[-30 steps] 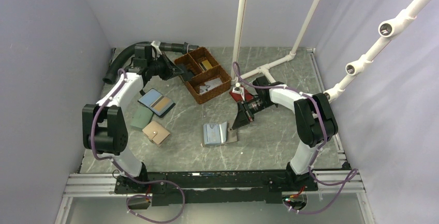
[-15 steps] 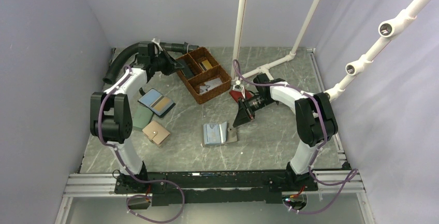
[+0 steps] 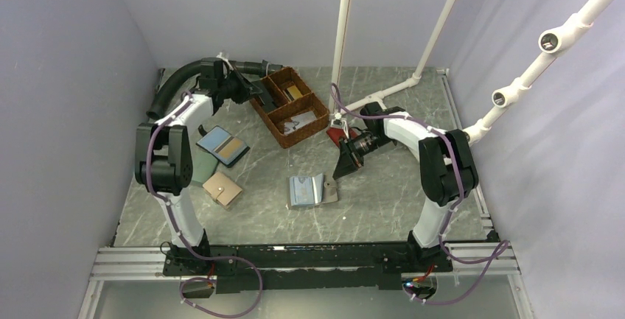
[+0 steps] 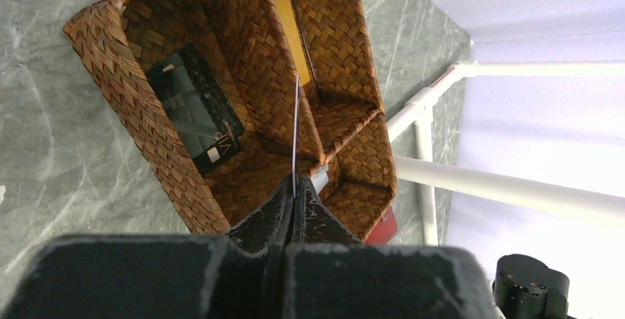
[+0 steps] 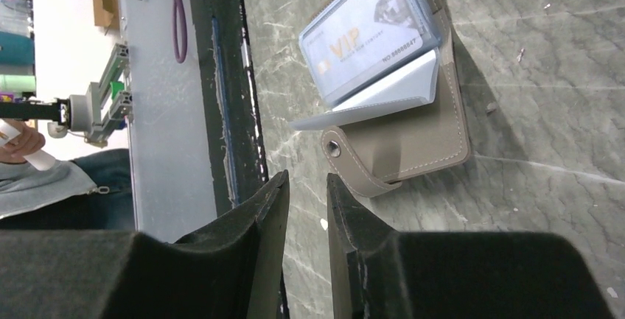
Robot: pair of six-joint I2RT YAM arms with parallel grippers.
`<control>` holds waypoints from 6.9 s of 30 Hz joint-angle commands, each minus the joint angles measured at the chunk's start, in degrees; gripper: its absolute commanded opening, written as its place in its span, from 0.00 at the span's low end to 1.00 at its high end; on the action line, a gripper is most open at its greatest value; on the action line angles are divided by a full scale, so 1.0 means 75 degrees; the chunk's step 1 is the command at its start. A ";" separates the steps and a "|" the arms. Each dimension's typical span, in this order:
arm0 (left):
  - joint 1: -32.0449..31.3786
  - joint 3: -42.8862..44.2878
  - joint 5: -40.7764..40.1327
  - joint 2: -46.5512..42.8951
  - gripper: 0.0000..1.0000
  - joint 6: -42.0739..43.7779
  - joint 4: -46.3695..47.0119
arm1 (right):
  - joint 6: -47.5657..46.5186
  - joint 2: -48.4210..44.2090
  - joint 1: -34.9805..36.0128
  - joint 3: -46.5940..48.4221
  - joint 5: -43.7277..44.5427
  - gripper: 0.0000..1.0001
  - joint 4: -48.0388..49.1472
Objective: Take the credit cards out of the card holder
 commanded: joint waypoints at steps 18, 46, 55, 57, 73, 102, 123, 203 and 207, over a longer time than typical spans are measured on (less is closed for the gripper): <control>0.0030 -0.0003 0.0102 0.0259 0.00 0.0598 0.1571 | -0.1578 0.0248 -0.0451 0.1192 0.0779 0.32 -0.1594; -0.0043 0.0705 -0.0237 0.0796 0.00 0.0485 0.1668 | -0.1563 -0.0086 -0.0446 0.2220 0.1296 0.34 -0.1731; -0.0093 0.0798 -0.0327 0.1096 0.00 0.0364 0.1663 | -0.1485 -0.0042 -0.0446 0.2692 0.1437 0.35 -0.1532; -0.0099 0.0869 -0.0384 0.1191 0.00 0.0312 0.1677 | -0.1345 0.0009 -0.0440 0.2788 0.1399 0.35 -0.1481; -0.0386 0.1563 -0.0961 0.1773 0.01 0.0452 0.0804 | -0.1123 0.0098 -0.0447 0.3081 0.1389 0.36 -0.1442; -0.0486 0.3545 -0.1989 0.1573 0.40 0.0869 -0.2663 | -0.1137 -0.0012 -0.0450 0.3114 0.1371 0.36 -0.1583; 0.1401 -0.3128 0.0471 -0.4200 0.99 -0.0398 0.0168 | -0.1476 -0.0982 0.0033 0.2224 0.1292 0.39 -0.0957; -0.3830 -0.5643 -0.0079 -0.3217 0.40 -0.1349 0.0569 | 0.3128 -0.0320 0.2697 -0.1266 0.3929 0.00 0.4244; -0.3849 -0.5577 -0.0715 -0.3949 0.48 -0.1125 -0.0116 | 0.3252 -0.0347 0.2684 -0.1330 0.3862 0.00 0.4313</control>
